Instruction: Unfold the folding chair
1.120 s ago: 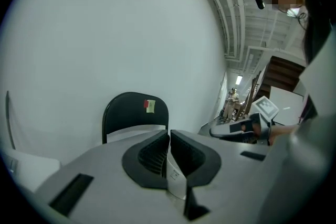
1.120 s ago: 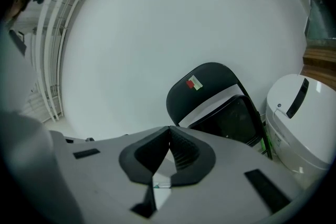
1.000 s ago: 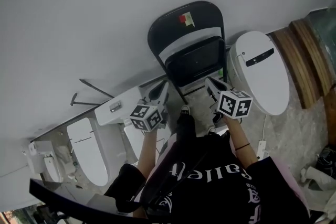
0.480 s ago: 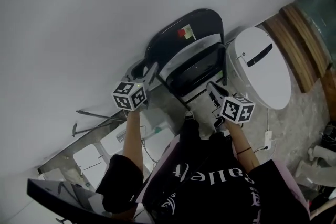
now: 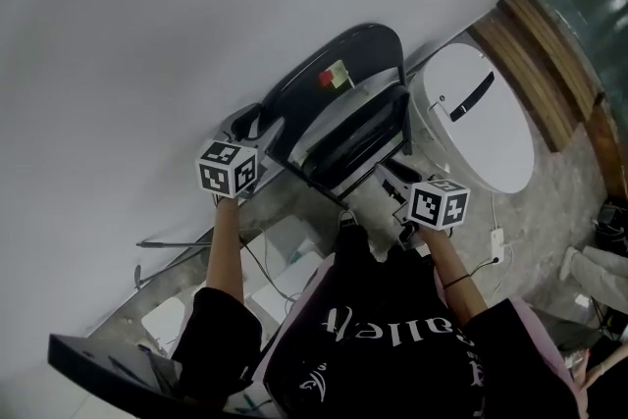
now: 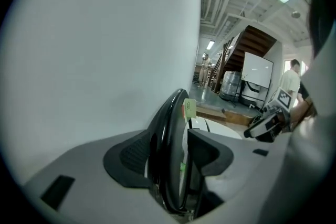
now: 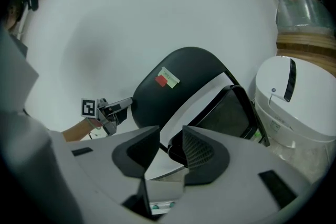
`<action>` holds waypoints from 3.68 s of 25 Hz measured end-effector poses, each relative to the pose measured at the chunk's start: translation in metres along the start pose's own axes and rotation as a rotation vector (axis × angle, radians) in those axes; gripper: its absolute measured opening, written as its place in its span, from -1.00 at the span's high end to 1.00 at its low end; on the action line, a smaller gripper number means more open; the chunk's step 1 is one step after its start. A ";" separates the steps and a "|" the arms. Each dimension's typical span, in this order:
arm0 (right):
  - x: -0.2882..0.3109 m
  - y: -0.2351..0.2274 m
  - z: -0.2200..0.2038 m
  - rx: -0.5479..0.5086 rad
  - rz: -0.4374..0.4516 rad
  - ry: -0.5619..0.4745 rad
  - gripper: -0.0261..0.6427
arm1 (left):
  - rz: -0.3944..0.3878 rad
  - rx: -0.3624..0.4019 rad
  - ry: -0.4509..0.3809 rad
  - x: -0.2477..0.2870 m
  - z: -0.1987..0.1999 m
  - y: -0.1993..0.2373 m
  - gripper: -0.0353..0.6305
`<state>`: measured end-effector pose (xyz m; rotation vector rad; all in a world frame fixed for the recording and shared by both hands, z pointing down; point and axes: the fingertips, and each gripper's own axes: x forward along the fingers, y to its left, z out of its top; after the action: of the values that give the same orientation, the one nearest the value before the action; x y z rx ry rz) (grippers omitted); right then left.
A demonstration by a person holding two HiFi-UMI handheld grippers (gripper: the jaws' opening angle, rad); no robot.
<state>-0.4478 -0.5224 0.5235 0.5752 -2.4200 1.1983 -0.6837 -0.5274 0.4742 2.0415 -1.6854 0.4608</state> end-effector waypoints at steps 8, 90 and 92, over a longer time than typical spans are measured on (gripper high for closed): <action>0.042 -0.008 -0.018 -0.033 -0.007 0.112 0.52 | 0.148 -0.156 0.054 -0.012 -0.024 0.020 0.25; -0.390 -0.221 -0.334 0.659 0.183 -0.197 0.68 | -0.423 0.129 0.341 -0.118 -0.201 -0.640 0.55; -0.411 -0.229 -0.347 0.659 0.210 -0.195 0.68 | -0.447 0.126 0.341 -0.123 -0.208 -0.670 0.54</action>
<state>0.0694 -0.2892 0.6647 0.6491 -2.2429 2.1452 -0.0458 -0.2124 0.4984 2.1939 -0.9892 0.7209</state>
